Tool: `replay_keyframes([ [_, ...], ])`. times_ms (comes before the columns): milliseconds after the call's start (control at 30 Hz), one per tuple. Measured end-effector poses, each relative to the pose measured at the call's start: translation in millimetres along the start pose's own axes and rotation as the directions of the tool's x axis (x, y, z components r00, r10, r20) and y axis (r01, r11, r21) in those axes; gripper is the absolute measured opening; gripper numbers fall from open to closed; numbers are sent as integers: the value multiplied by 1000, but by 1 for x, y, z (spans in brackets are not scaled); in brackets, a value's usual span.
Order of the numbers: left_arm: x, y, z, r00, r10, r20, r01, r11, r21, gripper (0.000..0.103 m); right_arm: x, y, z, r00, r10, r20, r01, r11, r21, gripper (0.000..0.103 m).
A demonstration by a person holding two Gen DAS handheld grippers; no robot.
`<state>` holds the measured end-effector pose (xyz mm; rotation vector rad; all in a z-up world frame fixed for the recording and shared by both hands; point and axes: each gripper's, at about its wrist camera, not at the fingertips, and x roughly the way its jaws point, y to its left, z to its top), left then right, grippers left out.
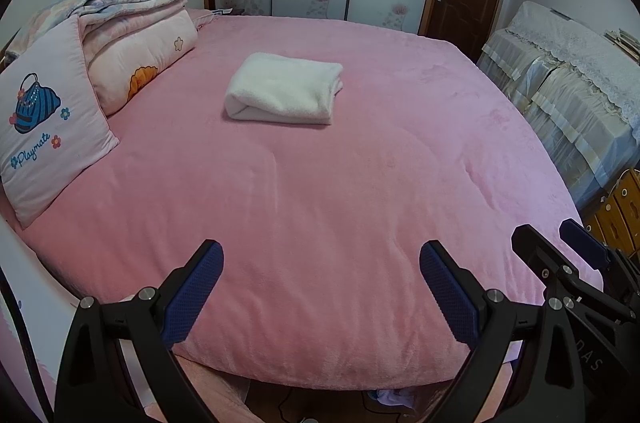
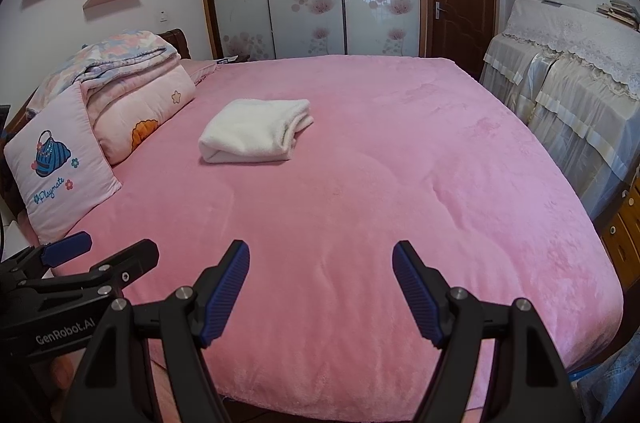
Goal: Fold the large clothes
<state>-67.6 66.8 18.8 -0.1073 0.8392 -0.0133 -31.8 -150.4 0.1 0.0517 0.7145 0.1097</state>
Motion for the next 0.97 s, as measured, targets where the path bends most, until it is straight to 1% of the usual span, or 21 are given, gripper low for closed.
replay_keyframes([
  [733, 4, -5, -5, 1000, 4, -19, -4, 1000, -2, 98, 7, -4, -4, 1000, 1, -16, -1, 1000, 9, 75],
  [967, 9, -6, -6, 999, 4, -39, -4, 1000, -8, 98, 11, -3, -8, 1000, 2, -26, -1, 1000, 16, 75],
])
